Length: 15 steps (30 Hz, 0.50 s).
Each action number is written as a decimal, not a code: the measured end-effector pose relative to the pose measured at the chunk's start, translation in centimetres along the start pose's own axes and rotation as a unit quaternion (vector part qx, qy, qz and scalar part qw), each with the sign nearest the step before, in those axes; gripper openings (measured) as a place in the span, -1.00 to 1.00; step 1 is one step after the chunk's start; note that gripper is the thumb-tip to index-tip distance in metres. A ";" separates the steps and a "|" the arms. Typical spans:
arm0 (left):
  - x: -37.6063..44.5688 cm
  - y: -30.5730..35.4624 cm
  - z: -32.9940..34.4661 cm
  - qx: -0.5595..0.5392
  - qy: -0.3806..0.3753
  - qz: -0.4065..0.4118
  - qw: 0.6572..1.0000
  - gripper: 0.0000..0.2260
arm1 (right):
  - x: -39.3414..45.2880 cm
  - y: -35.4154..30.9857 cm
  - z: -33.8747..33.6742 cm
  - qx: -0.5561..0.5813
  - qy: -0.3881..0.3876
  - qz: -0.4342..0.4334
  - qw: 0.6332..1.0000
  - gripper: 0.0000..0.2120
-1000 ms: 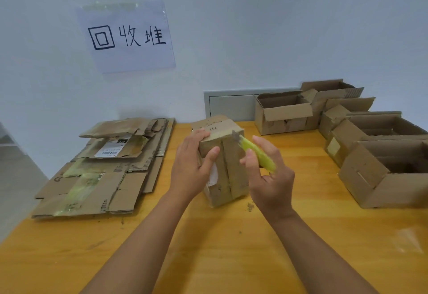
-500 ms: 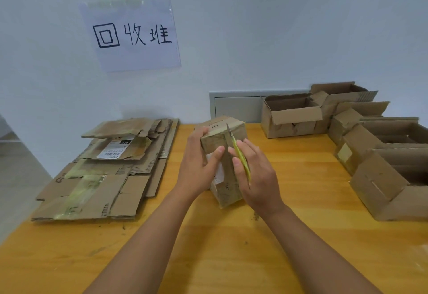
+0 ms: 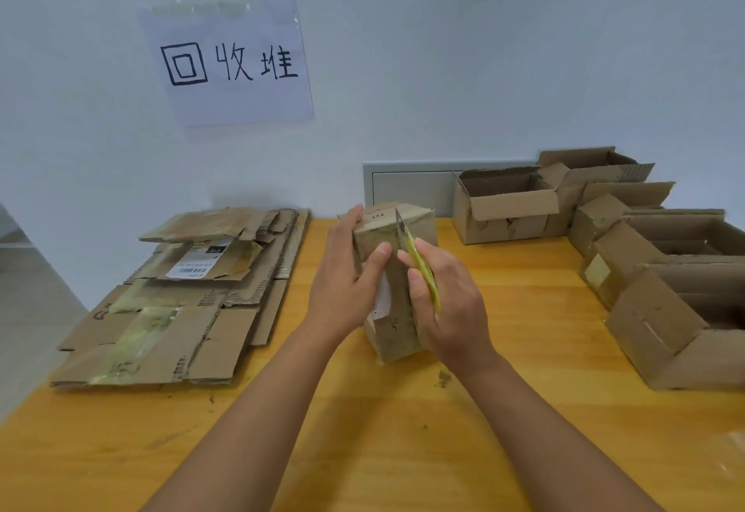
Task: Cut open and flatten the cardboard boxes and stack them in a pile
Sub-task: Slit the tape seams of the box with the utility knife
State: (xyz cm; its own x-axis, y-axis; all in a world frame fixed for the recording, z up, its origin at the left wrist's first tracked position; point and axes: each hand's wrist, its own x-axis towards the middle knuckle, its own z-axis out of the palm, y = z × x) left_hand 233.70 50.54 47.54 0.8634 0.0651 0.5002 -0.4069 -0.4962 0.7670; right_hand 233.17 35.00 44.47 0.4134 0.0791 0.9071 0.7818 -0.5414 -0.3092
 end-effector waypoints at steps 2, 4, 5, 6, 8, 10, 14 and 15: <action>0.0 1.2 -0.6 0.020 0.007 0.001 1.000 -0.49 | 0.7 -0.6 -0.5 -0.004 0.018 -0.002 1.000 -0.68; -0.3 2.2 -1.0 0.028 0.013 -0.005 1.000 -0.54 | 1.2 -1.1 -1.1 -0.012 0.026 0.001 1.000 -0.68; -0.5 2.4 -1.1 0.026 0.015 -0.011 0.999 -0.58 | 1.3 -1.2 -1.3 -0.015 0.026 0.004 1.000 -0.69; -0.8 2.3 -1.1 0.025 0.018 -0.018 0.999 -0.61 | 1.2 -1.4 -1.5 -0.016 0.022 0.007 1.000 -0.69; -1.5 1.8 -1.0 0.023 0.020 -0.031 0.999 -0.65 | 0.7 -1.6 -1.6 -0.019 0.009 0.010 1.000 -0.70; -2.2 1.1 -0.8 0.010 0.020 -0.042 0.999 -0.63 | 0.0 -1.8 -1.7 -0.024 0.000 0.006 1.000 -0.70; -2.8 0.3 -0.7 -0.051 0.010 -0.065 0.997 -0.54 | -0.3 -2.5 -1.7 -0.025 -0.012 0.013 1.000 -0.69; -2.8 0.2 -0.7 -0.069 0.005 -0.072 0.995 -0.52 | -0.3 -2.6 -1.6 -0.026 -0.015 0.014 0.999 -0.68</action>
State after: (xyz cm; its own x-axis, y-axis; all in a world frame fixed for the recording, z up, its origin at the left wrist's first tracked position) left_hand 230.96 50.88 46.63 0.9132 0.1354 0.3843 -0.3165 -0.3584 0.8783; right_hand 230.28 35.05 45.47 0.4500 0.0883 0.8887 0.7443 -0.5869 -0.3186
